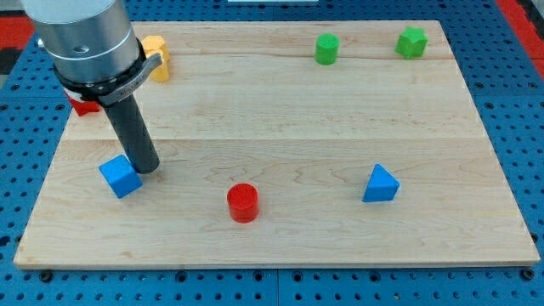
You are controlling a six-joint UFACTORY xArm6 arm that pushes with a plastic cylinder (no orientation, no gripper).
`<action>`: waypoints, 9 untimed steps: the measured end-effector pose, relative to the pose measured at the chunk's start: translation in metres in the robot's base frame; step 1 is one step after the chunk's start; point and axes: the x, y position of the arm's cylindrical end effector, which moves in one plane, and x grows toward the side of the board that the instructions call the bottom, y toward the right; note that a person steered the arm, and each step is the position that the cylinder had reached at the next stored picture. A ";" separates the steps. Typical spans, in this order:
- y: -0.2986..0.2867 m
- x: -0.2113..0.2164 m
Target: Slightly push the blue triangle towards up
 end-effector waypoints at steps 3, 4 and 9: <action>0.003 0.012; 0.116 0.008; 0.336 0.045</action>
